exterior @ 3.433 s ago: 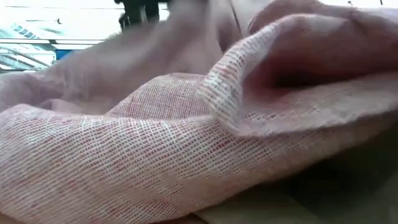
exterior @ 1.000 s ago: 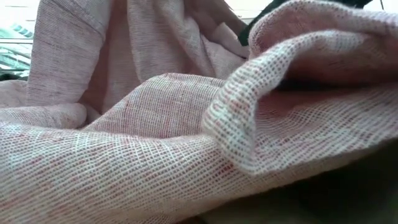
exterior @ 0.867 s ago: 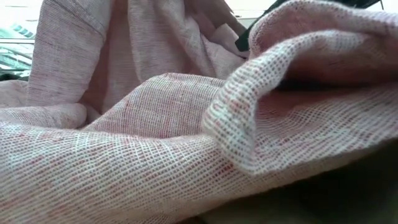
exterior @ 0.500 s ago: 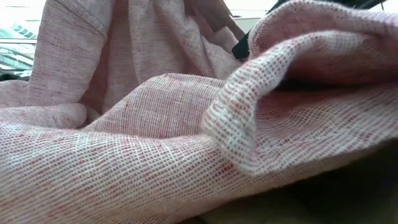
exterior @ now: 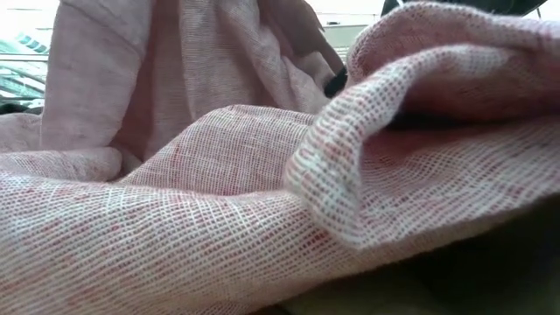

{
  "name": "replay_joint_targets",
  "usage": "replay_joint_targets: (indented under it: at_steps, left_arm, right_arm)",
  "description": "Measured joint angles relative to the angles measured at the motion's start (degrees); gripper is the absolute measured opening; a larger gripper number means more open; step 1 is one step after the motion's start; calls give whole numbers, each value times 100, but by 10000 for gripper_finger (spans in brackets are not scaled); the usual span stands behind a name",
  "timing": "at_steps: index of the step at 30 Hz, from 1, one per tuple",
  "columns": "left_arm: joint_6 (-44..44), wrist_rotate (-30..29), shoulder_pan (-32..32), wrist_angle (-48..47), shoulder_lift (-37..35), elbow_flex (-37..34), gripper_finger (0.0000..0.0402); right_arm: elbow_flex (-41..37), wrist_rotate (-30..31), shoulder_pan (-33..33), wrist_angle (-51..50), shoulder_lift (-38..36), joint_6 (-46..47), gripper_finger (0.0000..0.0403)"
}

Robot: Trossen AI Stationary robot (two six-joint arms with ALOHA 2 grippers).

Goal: Sort clothes
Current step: Put the pink shirt into the white laundry bin

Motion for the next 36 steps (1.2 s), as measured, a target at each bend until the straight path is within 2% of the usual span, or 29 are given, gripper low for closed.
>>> replay_joint_targets:
  at_steps: [3,7,12,16,19,21,23,26,28,31,36]
  left_arm:
    - [-2,79,-7,0,0,0,44]
    - [-8,83,-7,-108,0,0,107]
    - [-607,88,0,-1230,0,2,182]
    - [-1196,-19,-94,-2485,0,-25,203]
    - [-1395,-46,-328,-2631,1,-214,205]
    - [-1551,-71,-554,-2340,4,-375,205]
    - [-1604,-179,-816,-1464,33,-548,205]
    - [-1060,-332,-1227,215,315,-776,205]
    - [-635,-438,-1433,757,714,-791,205]
    - [-342,-362,-1603,1075,1401,-799,198]
    - [-200,199,-1593,1097,2522,-439,179]
  right_arm:
    - [0,-8,10,-70,-50,6,1]
    - [0,-93,12,-106,-83,8,0]
    - [0,-157,12,-165,-104,120,0]
    - [0,-417,12,-188,-136,203,0]
    - [0,-443,12,-228,-160,279,0]
    - [0,-457,12,-298,-167,296,0]
    - [0,-537,7,-375,-178,402,0]
    - [0,-561,-5,-517,-182,565,0]
    - [0,-565,-14,-596,-182,655,0]
    - [0,-568,-18,-626,-182,749,0]
    - [0,-568,-73,-629,-182,753,0]
